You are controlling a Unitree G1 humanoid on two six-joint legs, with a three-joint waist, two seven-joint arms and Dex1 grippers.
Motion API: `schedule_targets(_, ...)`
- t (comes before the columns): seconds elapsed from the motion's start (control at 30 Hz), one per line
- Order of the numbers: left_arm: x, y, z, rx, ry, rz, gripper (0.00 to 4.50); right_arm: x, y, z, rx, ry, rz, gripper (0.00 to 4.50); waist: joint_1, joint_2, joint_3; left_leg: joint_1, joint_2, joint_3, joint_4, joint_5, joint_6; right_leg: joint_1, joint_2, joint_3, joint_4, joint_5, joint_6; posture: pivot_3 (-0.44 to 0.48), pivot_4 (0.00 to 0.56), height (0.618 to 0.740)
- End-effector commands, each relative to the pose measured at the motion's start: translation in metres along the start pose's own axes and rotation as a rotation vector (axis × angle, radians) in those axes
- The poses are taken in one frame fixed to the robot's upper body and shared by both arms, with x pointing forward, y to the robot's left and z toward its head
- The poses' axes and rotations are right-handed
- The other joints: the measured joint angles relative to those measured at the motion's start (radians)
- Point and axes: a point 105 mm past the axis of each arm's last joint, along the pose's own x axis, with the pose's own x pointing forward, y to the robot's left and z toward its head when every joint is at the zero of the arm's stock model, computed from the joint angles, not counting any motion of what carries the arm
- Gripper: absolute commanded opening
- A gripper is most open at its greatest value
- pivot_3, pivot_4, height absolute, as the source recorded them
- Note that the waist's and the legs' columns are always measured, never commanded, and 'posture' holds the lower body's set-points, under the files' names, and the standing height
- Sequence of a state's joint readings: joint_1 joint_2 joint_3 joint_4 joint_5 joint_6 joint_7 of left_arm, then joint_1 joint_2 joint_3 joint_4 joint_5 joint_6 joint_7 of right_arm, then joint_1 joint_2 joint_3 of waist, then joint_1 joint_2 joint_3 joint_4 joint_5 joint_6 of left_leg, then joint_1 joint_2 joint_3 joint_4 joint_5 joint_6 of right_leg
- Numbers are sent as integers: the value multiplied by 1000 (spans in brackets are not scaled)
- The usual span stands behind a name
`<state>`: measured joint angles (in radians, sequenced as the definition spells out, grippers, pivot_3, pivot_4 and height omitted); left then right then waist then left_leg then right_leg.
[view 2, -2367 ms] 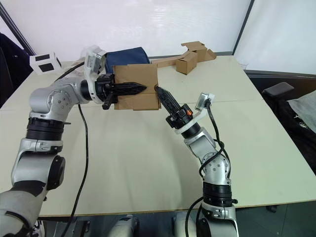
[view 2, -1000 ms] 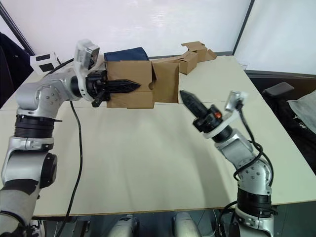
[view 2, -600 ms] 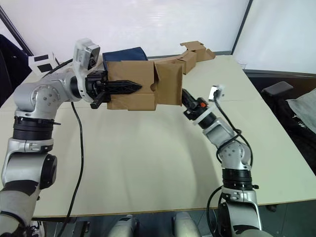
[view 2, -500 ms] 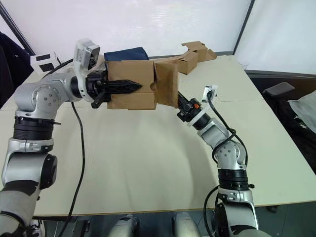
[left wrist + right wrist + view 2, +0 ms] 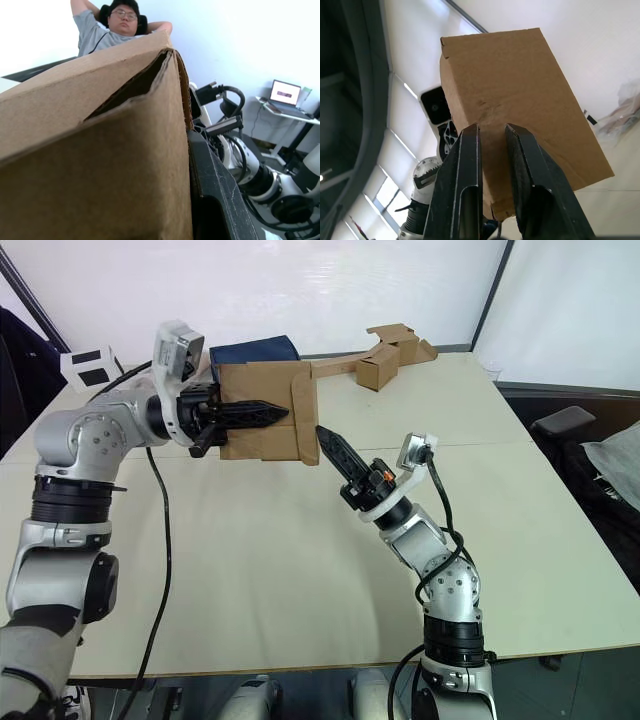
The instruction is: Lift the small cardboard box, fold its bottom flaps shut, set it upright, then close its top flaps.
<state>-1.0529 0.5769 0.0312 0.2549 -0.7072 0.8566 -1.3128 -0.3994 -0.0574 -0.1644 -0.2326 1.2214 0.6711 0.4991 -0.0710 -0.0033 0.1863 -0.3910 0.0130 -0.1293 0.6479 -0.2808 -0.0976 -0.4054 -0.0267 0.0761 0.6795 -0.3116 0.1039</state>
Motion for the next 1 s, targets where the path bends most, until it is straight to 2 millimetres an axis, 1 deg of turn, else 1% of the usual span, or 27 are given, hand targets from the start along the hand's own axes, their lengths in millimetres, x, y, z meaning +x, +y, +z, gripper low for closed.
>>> schedule_targets(0.03, -2, -4, 12, 52, -25, -6, 0, 2, 14, 1, -19, -1, 63, 764, 0, 0, 0, 0, 0, 0, 0, 0, 0, 0, 0, 0, 0, 0, 0, 0, 150, 740)
schedule_targets(0.37, -2, -2, 12, 52, -25, 1, 0, 1, 13, 5, -24, -26, 60, 764, 0, 0, 0, 0, 0, 0, 0, 0, 0, 0, 0, 0, 0, 0, 0, 0, 150, 740)
schedule_targets(0.6, -4, 0, 11, 47, -25, 13, 0, 0, 17, 6, -25, -34, 75, 764, 0, 0, 0, 0, 0, 0, 0, 0, 0, 0, 0, 0, 0, 0, 0, 0, 150, 740)
schedule_targets(0.87, -4, 1, 11, 47, -23, 16, 0, 2, 14, 3, -48, -16, 65, 764, 0, 0, 0, 0, 0, 0, 0, 0, 0, 0, 0, 0, 0, 0, 0, 0, 150, 740)
schedule_targets(1.0, -4, 2, 11, 45, -21, 18, 0, 2, 8, -3, -112, 36, 30, 764, 0, 0, 0, 0, 0, 0, 0, 0, 0, 0, 0, 0, 0, 0, 0, 0, 150, 740)
